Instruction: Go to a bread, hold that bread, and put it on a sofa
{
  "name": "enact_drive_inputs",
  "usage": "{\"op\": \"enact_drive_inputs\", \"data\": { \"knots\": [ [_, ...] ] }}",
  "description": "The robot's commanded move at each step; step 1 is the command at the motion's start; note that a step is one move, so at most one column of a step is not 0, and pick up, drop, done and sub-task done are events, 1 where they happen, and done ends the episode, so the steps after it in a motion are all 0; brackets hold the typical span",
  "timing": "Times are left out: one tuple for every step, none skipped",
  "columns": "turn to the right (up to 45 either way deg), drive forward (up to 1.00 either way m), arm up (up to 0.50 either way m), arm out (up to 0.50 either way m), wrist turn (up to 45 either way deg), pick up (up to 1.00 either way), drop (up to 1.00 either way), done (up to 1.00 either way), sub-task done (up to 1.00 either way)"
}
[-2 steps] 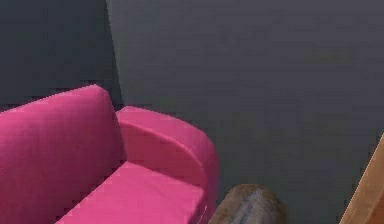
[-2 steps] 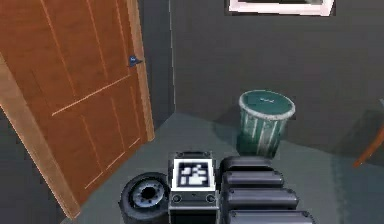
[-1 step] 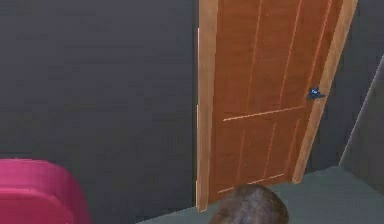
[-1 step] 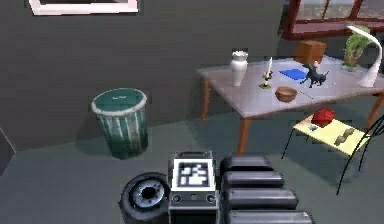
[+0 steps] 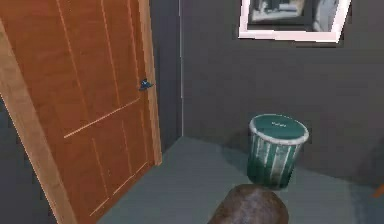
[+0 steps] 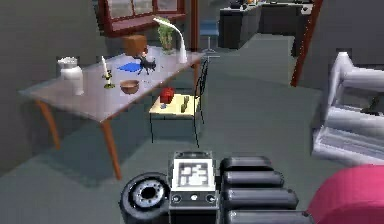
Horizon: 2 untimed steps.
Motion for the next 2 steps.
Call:
{"op": "enact_drive_inputs", "data": {
  "knots": [
    [45.0,0.00,0.00,0.00,0.0,0.00,0.00,0.00,0.00],
    [9.0,0.00,0.00,0.00,0.0,0.00,0.00,0.00,0.00]
  ]
}}
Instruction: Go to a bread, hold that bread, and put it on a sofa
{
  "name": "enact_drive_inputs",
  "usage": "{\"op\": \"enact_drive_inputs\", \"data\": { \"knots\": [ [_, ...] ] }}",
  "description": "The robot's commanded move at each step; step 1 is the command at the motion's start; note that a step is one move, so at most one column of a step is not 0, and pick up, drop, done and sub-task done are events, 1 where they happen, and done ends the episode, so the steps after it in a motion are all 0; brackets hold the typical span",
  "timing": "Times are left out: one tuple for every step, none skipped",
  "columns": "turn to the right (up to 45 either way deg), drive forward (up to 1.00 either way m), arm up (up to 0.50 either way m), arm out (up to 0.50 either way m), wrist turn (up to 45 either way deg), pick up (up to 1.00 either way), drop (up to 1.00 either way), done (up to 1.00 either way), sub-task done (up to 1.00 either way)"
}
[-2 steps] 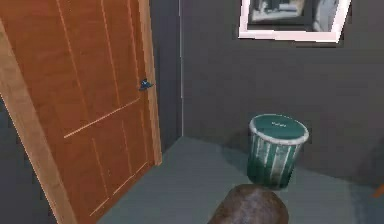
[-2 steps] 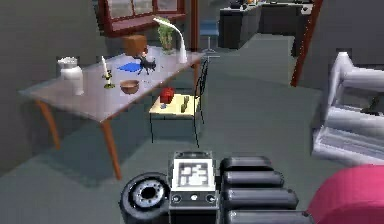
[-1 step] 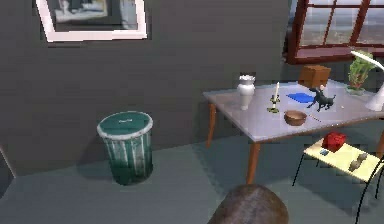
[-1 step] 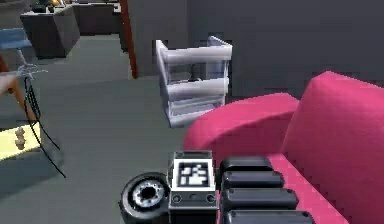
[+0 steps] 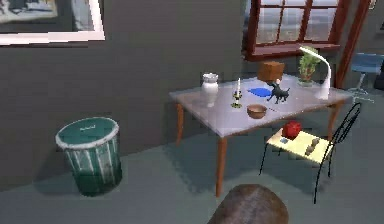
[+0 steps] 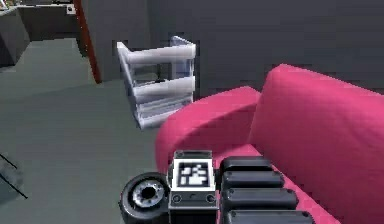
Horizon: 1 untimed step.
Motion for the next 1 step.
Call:
{"op": "enact_drive_inputs", "data": {
  "knots": [
    [45.0,0.00,0.00,0.00,0.0,0.00,0.00,0.00,0.00]
  ]
}}
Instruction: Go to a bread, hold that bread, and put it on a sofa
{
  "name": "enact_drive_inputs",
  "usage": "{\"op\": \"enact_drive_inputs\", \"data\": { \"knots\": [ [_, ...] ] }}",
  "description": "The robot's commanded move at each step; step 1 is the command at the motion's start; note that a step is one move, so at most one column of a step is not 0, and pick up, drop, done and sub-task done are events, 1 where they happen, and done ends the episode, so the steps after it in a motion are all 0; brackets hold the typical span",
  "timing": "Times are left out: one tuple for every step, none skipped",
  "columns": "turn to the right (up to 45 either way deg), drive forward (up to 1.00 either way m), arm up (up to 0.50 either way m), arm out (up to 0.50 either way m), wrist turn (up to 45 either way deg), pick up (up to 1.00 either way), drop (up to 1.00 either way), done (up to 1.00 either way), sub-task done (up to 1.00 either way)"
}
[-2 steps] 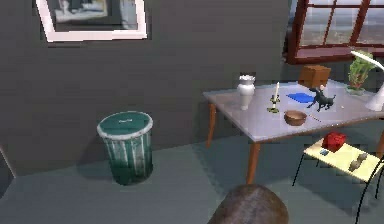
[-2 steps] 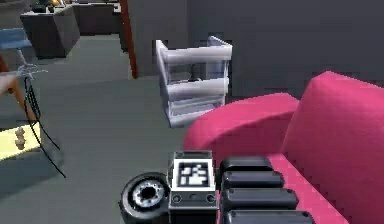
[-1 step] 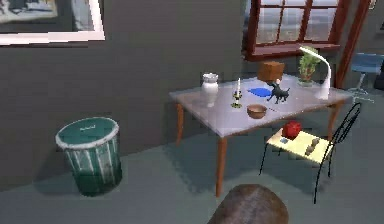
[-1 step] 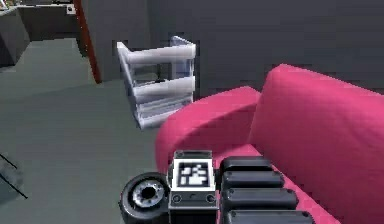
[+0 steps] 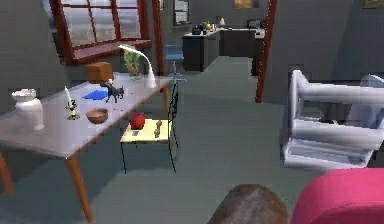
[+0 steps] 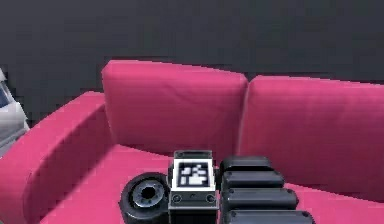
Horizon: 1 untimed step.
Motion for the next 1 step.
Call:
{"op": "enact_drive_inputs", "data": {
  "knots": [
    [15.0,0.00,0.00,0.00,0.0,0.00,0.00,0.00,0.00]
  ]
}}
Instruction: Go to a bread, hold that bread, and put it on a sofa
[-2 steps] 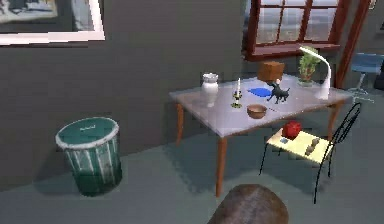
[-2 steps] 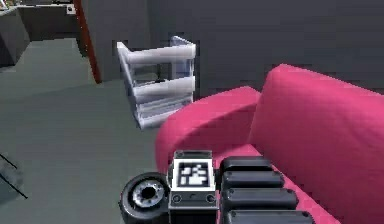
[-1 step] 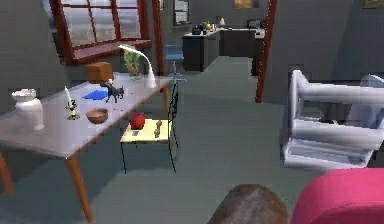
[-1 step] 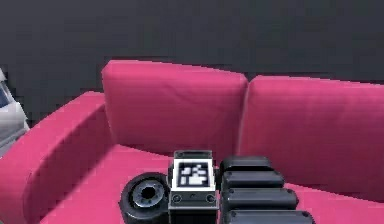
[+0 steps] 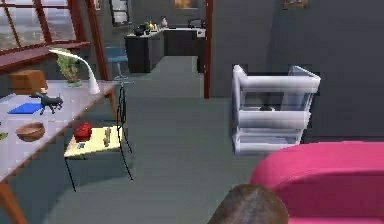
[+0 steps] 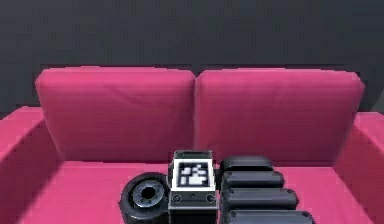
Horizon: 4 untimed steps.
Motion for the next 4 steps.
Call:
{"op": "enact_drive_inputs", "data": {
  "knots": [
    [0.0,0.10,0.00,0.00,0.0,0.00,0.00,0.00,0.00],
    [45.0,0.00,0.00,0.00,0.0,0.00,0.00,0.00,0.00],
    [45.0,0.00,0.00,0.00,0.0,0.00,0.00,0.00,0.00],
    [12.0,0.00,0.00,0.00,0.0,0.00,0.00,0.00,0.00]
  ]
}}
